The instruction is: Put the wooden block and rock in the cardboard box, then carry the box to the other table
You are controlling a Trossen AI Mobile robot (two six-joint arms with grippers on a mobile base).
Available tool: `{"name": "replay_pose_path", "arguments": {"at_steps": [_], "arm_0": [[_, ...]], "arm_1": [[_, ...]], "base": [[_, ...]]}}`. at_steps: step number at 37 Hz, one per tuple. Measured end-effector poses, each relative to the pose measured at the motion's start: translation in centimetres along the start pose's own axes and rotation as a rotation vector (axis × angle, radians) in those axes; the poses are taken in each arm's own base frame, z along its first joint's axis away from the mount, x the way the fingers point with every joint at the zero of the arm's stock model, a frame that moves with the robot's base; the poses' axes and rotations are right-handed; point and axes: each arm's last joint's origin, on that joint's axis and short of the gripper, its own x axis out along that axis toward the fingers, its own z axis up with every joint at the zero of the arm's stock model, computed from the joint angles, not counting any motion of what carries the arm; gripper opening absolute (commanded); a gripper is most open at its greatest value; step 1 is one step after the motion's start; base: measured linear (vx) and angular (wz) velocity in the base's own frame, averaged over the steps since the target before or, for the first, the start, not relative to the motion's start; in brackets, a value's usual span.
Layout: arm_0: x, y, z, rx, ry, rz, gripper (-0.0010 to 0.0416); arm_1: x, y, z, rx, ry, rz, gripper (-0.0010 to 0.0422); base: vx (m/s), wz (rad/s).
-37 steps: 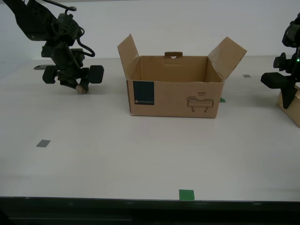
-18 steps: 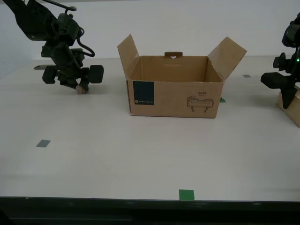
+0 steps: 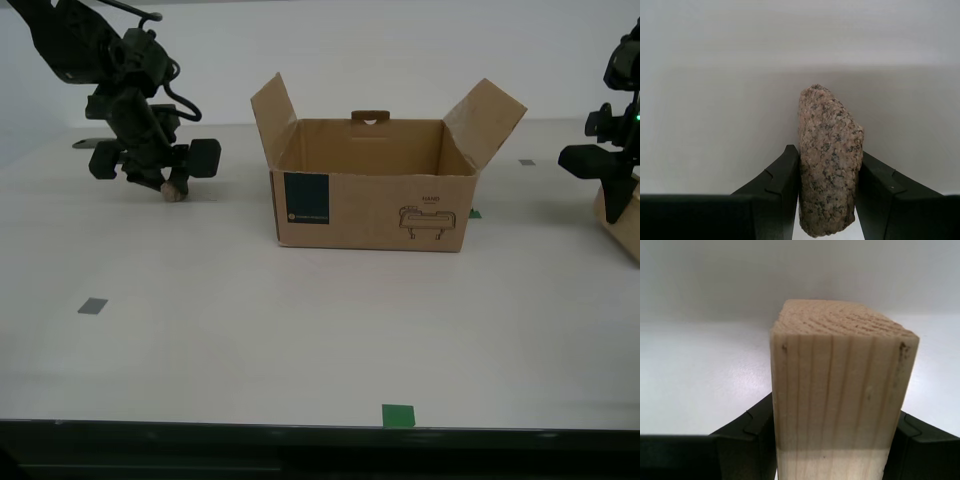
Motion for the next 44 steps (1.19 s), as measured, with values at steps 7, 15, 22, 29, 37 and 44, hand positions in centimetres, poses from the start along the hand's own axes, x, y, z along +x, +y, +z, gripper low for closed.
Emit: {"name": "replay_pose_path", "arguments": {"at_steps": [7, 15, 22, 29, 37, 44], "arm_0": [[-1.6, -0.1, 0.1, 0.005, -0.039, -0.004, -0.0001], [-3.8, -0.2, -0.1, 0.011, -0.094, -0.01, -0.0001], [-5.4, -0.2, -0.5, 0.017, -0.136, -0.014, -0.0001], [-7.2, -0.2, -0.9, 0.026, -0.192, -0.012, -0.0001], [-9.0, -0.2, -1.4, 0.031, -0.25, 0.006, -0.0001], [-10.4, -0.1, -1.7, 0.031, -0.29, 0.019, -0.0001]], "arm_1": [[-0.2, 0.0, 0.3, 0.015, 0.02, 0.001, -0.0001], [-0.7, -0.1, 1.3, 0.038, 0.039, -0.001, -0.0001], [-2.1, -0.2, 2.5, 0.042, 0.004, -0.004, -0.0001], [-3.9, -0.2, 3.3, 0.048, -0.031, -0.007, -0.0001], [-5.9, -0.1, 4.0, 0.063, -0.063, -0.008, -0.0001], [-7.8, -0.2, 4.6, 0.114, -0.092, -0.02, -0.0001]], "base": [[0.0, 0.0], [0.0, 0.0], [0.0, 0.0], [0.0, 0.0], [0.0, 0.0], [0.0, 0.0]]}}
